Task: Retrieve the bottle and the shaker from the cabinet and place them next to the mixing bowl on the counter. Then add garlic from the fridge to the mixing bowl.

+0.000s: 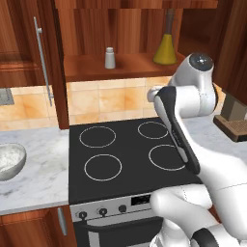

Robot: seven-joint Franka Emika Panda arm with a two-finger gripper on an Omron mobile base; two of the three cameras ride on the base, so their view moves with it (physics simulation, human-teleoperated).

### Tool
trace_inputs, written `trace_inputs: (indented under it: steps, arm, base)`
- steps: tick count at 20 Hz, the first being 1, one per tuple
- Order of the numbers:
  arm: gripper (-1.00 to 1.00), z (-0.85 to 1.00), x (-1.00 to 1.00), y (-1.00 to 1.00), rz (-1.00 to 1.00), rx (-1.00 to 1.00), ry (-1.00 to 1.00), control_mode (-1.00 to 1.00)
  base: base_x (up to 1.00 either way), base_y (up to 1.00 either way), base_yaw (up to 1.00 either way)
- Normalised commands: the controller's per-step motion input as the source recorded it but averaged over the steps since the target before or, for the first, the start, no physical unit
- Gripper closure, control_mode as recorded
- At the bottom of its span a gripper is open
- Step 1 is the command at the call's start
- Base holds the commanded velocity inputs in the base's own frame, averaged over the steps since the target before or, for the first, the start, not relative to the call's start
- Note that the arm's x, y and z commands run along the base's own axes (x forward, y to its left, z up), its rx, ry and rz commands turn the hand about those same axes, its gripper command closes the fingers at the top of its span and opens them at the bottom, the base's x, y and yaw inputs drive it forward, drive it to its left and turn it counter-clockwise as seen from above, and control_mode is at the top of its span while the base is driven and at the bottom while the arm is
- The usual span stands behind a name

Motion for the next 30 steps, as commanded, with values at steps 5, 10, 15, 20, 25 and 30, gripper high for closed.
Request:
trace_inputs:
  steps: [5,10,15,20,25,30]
  arm:
    - [-1.0,0.6,-0.43,-0.05,-0.16,-0.01,-0.2,-1.0]
    - [-1.0,0.59,-0.04,-0.16,-0.18,-0.05,-0.19,-1.0]
    - [-1.0,0.67,0.26,-0.1,-0.09,-0.1,-0.17,-1.0]
    - [-1.0,0.54,0.46,-0.02,0.0,-0.03,-0.14,-1.0]
    - [-1.0,0.0,0.33,-0.22,-0.05,0.02,0.0,-1.0]
    - [-1.0,0.01,0.87,-0.35,0.13,0.0,0.0,-1.0]
  base:
    - [0.0,0.0,0.0]
    - [0.0,0.0,0.0]
    - [0.0,0.0,0.0]
    - [0.0,0.0,0.0]
    - [0.0,0.0,0.0]
    - [0.0,0.0,0.0]
